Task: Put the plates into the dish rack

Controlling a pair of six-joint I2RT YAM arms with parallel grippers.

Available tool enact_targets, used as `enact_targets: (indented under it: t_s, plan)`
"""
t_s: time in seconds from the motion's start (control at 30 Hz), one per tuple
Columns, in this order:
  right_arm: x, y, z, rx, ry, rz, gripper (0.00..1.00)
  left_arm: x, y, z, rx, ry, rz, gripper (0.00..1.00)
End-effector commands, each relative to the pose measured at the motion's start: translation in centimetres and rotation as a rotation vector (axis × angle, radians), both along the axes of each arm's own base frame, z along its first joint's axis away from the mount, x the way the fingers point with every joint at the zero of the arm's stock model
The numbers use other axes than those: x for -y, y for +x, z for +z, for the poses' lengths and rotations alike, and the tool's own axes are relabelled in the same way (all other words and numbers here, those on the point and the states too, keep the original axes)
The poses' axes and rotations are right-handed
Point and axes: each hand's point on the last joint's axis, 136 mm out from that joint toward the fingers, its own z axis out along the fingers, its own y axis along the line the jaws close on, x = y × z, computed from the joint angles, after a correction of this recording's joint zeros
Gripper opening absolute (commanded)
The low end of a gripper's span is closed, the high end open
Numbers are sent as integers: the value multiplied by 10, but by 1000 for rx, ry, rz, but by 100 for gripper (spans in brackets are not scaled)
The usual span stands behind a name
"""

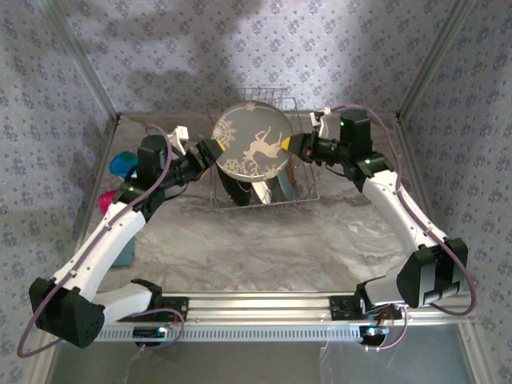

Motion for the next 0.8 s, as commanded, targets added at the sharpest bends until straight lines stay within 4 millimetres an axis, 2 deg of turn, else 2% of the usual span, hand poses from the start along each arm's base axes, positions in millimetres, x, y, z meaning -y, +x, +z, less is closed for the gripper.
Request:
enact_targets:
  t_s: [0.0,0.27,0.47,0.63,0.77]
  plan:
    - [6,-7,48,142,61,-18,0,-4,0,7,44,20,16,83]
    - [16,-7,49,126,34,-82,0,-20,-7,14,69,107,51,99]
    - [20,-10,60,151,35,-108,0,-39,-7,22,76,97,68,99]
    - [23,-12,60,150,9,-143,0,-65,-7,27,84,115,113,99]
    - [23,-13,63,162,-18,-181,0,-86,-5,22,42,79,127,99]
